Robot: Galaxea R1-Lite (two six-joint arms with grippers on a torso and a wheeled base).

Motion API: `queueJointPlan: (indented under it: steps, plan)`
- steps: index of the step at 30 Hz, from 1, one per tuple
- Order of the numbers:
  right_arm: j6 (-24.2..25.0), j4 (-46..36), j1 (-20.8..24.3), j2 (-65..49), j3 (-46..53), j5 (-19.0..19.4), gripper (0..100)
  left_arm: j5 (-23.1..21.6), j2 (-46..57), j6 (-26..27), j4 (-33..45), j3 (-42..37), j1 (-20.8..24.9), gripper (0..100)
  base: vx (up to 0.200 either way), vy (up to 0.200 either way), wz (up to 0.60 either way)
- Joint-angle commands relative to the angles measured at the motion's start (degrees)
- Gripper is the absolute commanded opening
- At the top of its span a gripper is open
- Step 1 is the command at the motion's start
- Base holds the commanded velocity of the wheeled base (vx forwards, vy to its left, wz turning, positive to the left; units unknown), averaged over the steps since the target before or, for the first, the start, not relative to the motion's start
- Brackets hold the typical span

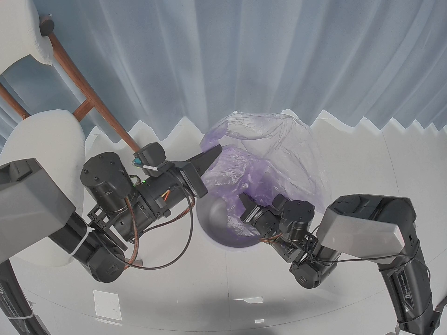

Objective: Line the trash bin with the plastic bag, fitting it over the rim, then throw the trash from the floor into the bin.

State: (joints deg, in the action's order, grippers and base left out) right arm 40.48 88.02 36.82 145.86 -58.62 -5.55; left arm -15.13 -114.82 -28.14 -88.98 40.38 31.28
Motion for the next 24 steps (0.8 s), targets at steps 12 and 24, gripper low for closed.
queueJointPlan:
  steps: [12,24]
  plan:
    - [4.95,0.4,15.48,-11.74,15.12,1.33,0,0.01,-1.37,0.1,0.03,-0.39,-1.31,0,0.0,0.0,0.0]
    - [4.34,1.28,21.1,-43.12,50.45,10.64,0,-0.6,-0.84,4.41,0.03,-6.54,-3.86,0,0.0,0.0,0.0]
